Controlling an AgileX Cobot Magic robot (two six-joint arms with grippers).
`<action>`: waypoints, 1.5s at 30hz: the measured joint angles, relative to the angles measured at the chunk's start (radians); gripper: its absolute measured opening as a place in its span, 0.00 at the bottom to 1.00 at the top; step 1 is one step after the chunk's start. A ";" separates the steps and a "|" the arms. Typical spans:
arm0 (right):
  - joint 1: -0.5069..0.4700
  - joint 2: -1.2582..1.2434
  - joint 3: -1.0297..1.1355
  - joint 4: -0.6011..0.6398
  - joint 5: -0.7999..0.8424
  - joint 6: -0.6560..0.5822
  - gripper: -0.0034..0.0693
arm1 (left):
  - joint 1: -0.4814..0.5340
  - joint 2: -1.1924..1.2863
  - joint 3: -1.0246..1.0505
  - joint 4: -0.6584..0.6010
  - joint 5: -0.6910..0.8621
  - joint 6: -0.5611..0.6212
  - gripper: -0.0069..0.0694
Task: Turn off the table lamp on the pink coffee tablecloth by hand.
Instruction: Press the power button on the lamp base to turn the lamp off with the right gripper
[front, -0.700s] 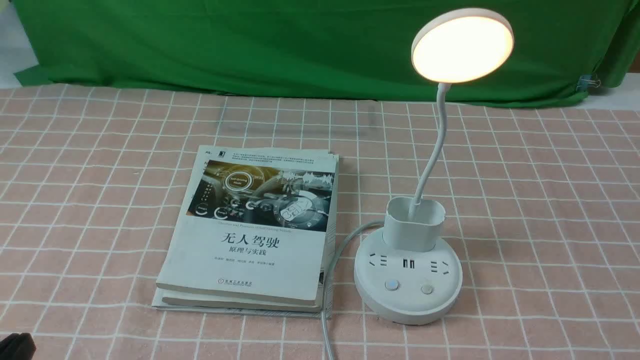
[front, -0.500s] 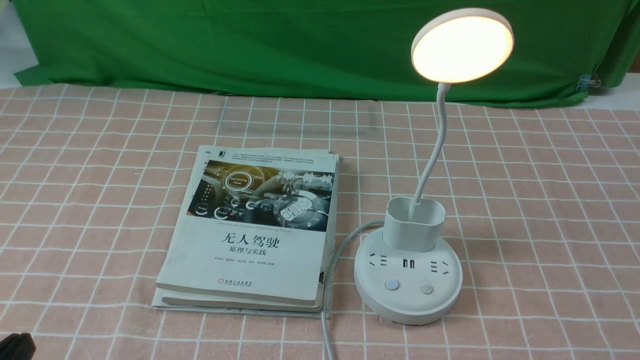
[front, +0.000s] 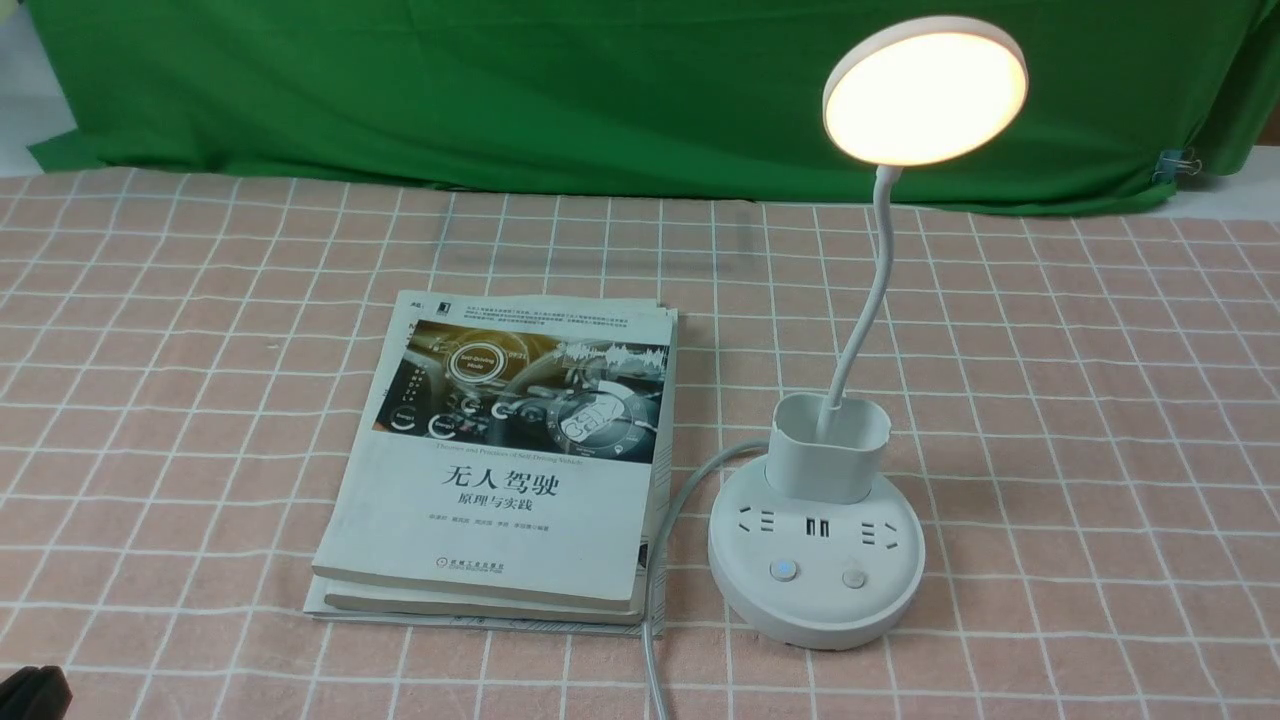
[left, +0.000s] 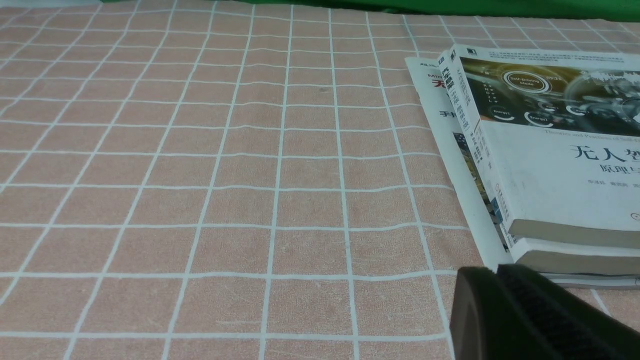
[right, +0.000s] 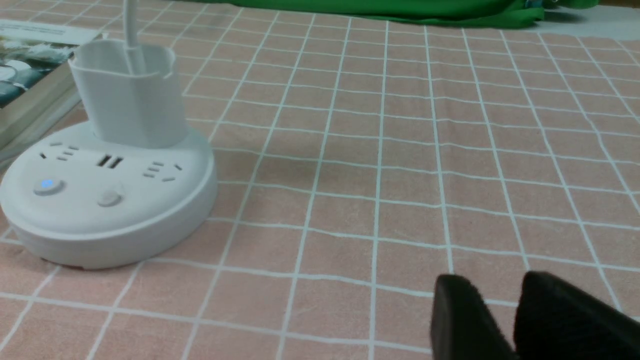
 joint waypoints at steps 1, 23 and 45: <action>0.000 0.000 0.000 0.000 0.000 0.000 0.38 | 0.000 0.000 0.000 0.000 0.000 0.000 0.10; 0.000 0.000 0.000 0.044 -0.078 0.169 0.38 | 0.000 0.000 0.000 0.000 0.000 0.000 0.10; 0.000 0.433 -0.442 0.077 0.248 0.283 0.11 | 0.000 0.000 0.000 0.000 0.000 0.000 0.10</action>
